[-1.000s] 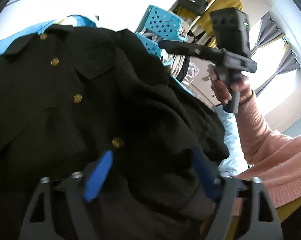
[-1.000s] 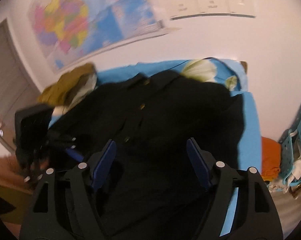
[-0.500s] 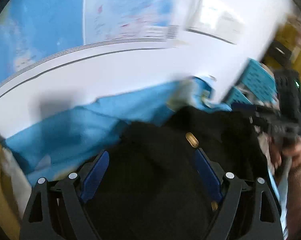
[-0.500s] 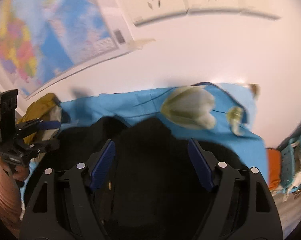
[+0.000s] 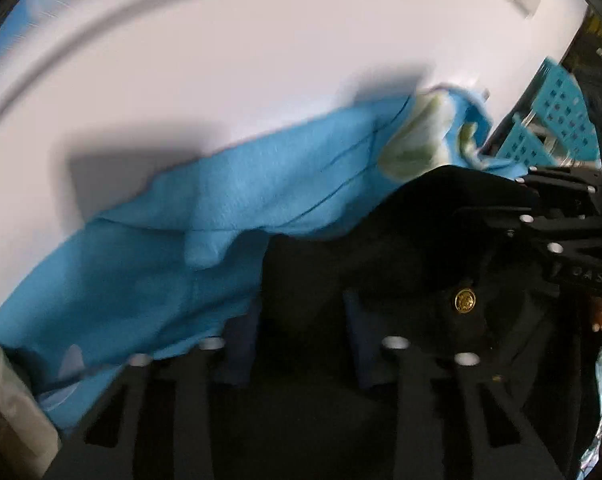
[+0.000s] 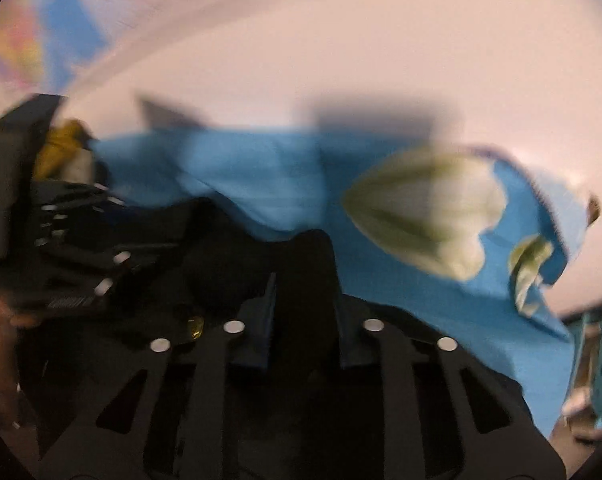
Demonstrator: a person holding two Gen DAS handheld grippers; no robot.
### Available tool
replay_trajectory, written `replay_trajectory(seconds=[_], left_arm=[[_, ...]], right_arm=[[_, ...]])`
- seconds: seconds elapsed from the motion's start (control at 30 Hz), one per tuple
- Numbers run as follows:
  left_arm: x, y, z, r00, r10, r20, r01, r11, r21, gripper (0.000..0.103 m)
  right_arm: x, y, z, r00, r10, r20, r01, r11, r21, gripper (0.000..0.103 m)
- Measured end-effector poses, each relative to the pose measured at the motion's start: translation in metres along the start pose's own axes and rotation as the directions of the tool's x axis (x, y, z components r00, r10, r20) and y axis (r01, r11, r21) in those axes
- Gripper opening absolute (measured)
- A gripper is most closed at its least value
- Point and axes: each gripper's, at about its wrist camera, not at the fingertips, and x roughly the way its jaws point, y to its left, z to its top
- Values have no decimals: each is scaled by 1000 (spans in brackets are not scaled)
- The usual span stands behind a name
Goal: Fold large clothes
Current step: 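Lay the jacket flat with both grippers and open them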
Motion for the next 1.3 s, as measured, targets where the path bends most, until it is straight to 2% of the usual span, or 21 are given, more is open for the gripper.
replay_trajectory(seconds=[0.07, 0.1, 0.13, 0.2, 0.3, 0.37, 0.4, 0.43, 0.47, 0.5, 0.57, 0.63, 0.7, 0.77, 0.87, 0.93, 1.0, 1.07, 1.1, 1.2, 1.3], left_arm=[[-22, 2, 2, 994, -3, 106, 3, 1000, -4, 26], [-38, 0, 1, 984, -8, 179, 8, 1000, 0, 26], [-49, -1, 0, 970, 2, 242, -5, 1000, 9, 26], [-57, -6, -3, 943, 69, 325, -81, 996, 24, 26], [-22, -8, -7, 945, 171, 279, -193, 980, 50, 26], [11, -3, -12, 965, 196, 176, -209, 976, 57, 27], [15, -1, -16, 964, 208, 165, -219, 974, 57, 33], [13, 2, -20, 960, 210, 184, -223, 974, 51, 38], [6, 6, -22, 961, 199, 194, -209, 977, 37, 57], [2, 9, -24, 966, 184, 183, -193, 981, 29, 73], [-11, 14, -28, 967, 163, 196, -168, 986, 11, 75], [-23, 15, -37, 959, 184, 216, -188, 982, -1, 75], [-41, 19, -46, 958, 153, 242, -154, 988, -18, 77], [-58, 19, -58, 960, 116, 255, -114, 993, -22, 80], [-83, -7, -87, 968, -41, 249, 26, 998, 60, 80], [-91, -31, -104, 967, -126, 220, 96, 985, 142, 81], [-98, -54, -123, 957, -224, 187, 184, 961, 209, 86], [-99, -77, -139, 943, -296, 149, 253, 933, 256, 87], [-97, -92, -149, 941, -317, 117, 273, 917, 291, 87], [-90, -120, -173, 955, -281, 95, 232, 906, 354, 87], [-86, -121, -194, 946, -321, 35, 293, 899, 325, 87]], right_arm=[[-28, 4, -4, 988, 26, 150, -24, 1000, -14, 20], [-38, 4, -7, 973, 10, 230, -8, 1000, -12, 20], [-39, 5, -10, 964, -7, 266, 13, 1000, -22, 20], [-15, 6, -10, 976, -62, 209, 71, 997, -33, 22], [30, 11, -13, 987, -149, 61, 153, 986, -66, 32], [34, 10, -16, 990, -139, 23, 140, 989, -49, 42], [29, 8, -18, 990, -143, 18, 143, 989, -37, 45], [25, 5, -19, 990, -139, 18, 139, 990, -32, 56], [16, 1, -21, 992, -129, 18, 129, 992, -15, 66], [7, -4, -23, 994, -109, 23, 109, 994, 10, 67], [-3, -6, -22, 997, -78, 23, 77, 996, 41, 67], [-27, -14, -29, 996, -78, 47, 74, 994, 83, 70], [-48, -22, -36, 996, -55, 68, 47, 993, 108, 71], [-78, -30, -50, 994, -32, 104, 19, 991, 130, 78], [-103, -32, -72, 994, -43, 103, 28, 989, 142, 80], [-118, -29, -89, 994, -50, 100, 35, 989, 141, 80], [-133, -24, -110, 994, -46, 94, 32, 989, 143, 80], [-145, -15, -135, 995, -36, 96, 22, 988, 150, 80], [-151, -10, -147, 995, -32, 99, 16, 987, 157, 80], [-170, 4, -186, 992, 5, 124, -30, 980, 195, 80], [-185, 14, -224, 988, 18, 152, -54, 970, 235, 82]])
